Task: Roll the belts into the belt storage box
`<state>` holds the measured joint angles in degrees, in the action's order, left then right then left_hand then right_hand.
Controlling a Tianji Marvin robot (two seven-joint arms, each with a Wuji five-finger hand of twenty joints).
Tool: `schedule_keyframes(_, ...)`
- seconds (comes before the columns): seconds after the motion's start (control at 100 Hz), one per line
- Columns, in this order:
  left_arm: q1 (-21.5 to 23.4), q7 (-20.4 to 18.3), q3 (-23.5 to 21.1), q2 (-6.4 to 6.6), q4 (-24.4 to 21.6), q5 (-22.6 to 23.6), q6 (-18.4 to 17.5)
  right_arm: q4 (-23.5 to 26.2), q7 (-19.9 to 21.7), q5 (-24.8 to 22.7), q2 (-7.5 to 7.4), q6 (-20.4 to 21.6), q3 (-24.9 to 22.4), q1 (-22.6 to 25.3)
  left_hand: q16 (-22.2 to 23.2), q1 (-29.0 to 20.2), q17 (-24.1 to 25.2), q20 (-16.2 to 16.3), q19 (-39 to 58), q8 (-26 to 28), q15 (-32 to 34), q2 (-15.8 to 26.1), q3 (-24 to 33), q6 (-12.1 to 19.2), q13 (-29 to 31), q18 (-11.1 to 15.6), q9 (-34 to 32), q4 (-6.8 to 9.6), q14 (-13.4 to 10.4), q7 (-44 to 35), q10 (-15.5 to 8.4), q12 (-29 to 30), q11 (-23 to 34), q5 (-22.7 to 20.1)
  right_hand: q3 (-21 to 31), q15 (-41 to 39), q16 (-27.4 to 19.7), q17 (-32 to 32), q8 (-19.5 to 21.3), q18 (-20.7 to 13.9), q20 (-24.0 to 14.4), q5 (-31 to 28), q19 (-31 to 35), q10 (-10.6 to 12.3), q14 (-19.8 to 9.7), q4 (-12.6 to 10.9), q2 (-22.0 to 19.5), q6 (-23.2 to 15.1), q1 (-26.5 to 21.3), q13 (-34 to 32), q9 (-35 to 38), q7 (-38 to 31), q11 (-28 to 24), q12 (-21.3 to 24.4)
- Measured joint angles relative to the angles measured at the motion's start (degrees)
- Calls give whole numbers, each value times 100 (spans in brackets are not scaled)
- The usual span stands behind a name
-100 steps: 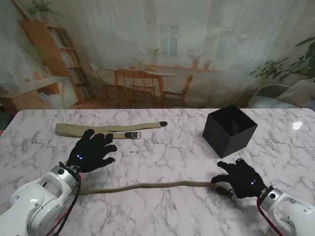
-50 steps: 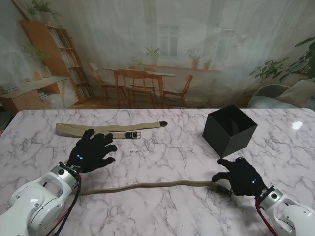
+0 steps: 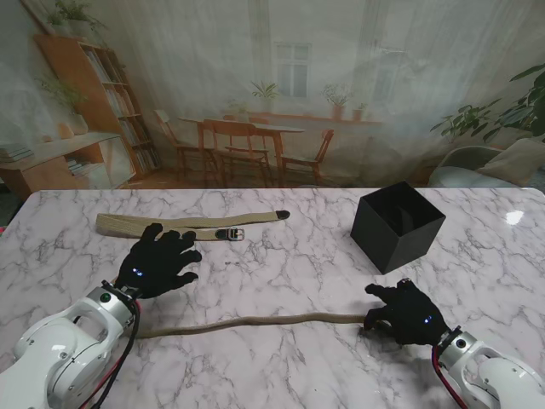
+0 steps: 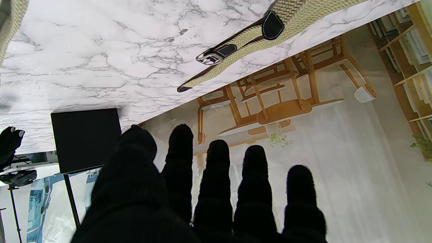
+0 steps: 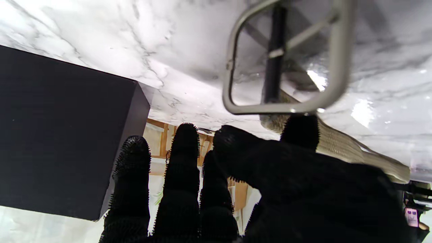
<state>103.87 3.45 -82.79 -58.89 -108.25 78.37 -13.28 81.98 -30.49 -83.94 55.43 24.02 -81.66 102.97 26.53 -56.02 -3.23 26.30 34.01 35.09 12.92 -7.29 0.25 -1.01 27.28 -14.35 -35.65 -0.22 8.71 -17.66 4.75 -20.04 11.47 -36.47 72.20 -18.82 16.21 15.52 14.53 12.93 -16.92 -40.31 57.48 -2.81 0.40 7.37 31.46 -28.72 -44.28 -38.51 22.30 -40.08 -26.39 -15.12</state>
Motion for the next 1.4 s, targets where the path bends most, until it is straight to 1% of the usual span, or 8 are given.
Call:
schedule_keyframes(0.16, -2, -9, 5, 0, 2, -4, -2, 54, 239, -324, -29, -125, -138, -10, 0, 0, 0, 0, 0, 0, 0, 0, 0, 0, 0, -1, 0, 0, 0, 0, 0, 0, 0, 0, 0, 0, -1, -23, 0, -1, 12, 528, -3, 151, 8, 0, -150, 0, 0, -121, 454, 276, 19, 0)
schedule_keyframes(0.37, -11, -29, 21, 2, 5, -9, -4, 164, 580, -415, -81, -127, -322, 44, 0, -146, 0, 0, -1, 0, 0, 2, -4, 0, 3, -1, -1, 0, 0, 0, 0, 0, 0, 0, -81, 13, 33, 407, -22, 58, 61, 1085, 37, 168, -9, 0, -154, 18, 0, -1180, 1096, 521, 204, 56)
schedule_keyframes(0.53, -23, -39, 37, 3, 9, -9, -4, 222, 781, -478, -103, -122, -386, 75, 0, -150, 0, 0, -2, 0, 0, 2, -4, 0, 4, -2, -2, 0, 0, 0, 0, 0, 0, 0, -121, 26, 910, 849, -98, -85, -137, 1498, 360, 668, -352, 179, -106, 71, 3, -1771, 1394, 648, 268, 57)
schedule_keyframes(0.68, -28, -41, 41, 3, 11, -9, -3, 269, 869, -471, -120, -100, -404, 56, 0, -162, 0, 0, -2, 0, 0, 2, -4, 0, 25, -2, -3, 0, 0, 0, 0, 0, 0, 0, -53, -261, 1324, 1201, -105, -316, -380, 1565, 767, 1046, -483, 331, 440, 80, 381, -2114, 1773, 541, 275, 57)
schedule_keyframes(0.78, -31, -40, 47, 3, 13, -9, -3, 213, 790, -459, -148, -82, -332, -3, 0, -164, 0, 0, -3, 0, 0, 2, -4, 0, 73, -3, -4, 0, 0, 0, 0, 0, 0, 0, -504, -541, 1389, 1403, -9, -441, -530, 1540, 1044, 1180, -555, 358, 827, 85, 1036, -2280, 2103, 120, 272, 55)
schedule_keyframes(1.0, -37, -39, 56, 4, 17, -13, -3, -45, 611, -283, -150, 44, -176, -135, 0, -164, 0, 0, -4, 0, 0, 2, -4, 0, 78, -5, -6, 0, 0, 0, 0, 0, 0, 0, -892, -970, 1498, 1779, 208, -670, -676, 625, 1370, 1366, -637, 355, 995, 286, 1135, -2692, 2766, -370, 204, 51)
schedule_keyframes(1.18, -46, -39, 70, 4, 24, -24, -5, -175, 520, -147, -136, 125, -92, -233, 0, -164, 0, 0, -7, 0, 0, 2, -4, 0, 80, -5, -7, 0, 0, 0, 0, 0, 0, -1, -1364, -970, 1453, 1834, -310, -678, -678, 297, 1391, 1362, -671, 744, 995, 350, 1135, -2763, 3033, -1450, 190, 51)
schedule_keyframes(1.4, -53, -36, 75, 4, 32, -30, -14, -271, 447, 327, -45, 240, -32, -285, 0, -165, 4, 0, -10, 0, 0, 3, -4, 0, 81, -6, -7, 0, 1, 0, 0, 0, 0, -1, -2074, -661, 1118, 1429, -368, -359, -678, -125, 1173, 1087, -525, 820, 720, 347, 1606, -2321, 3174, -1661, 178, 51)
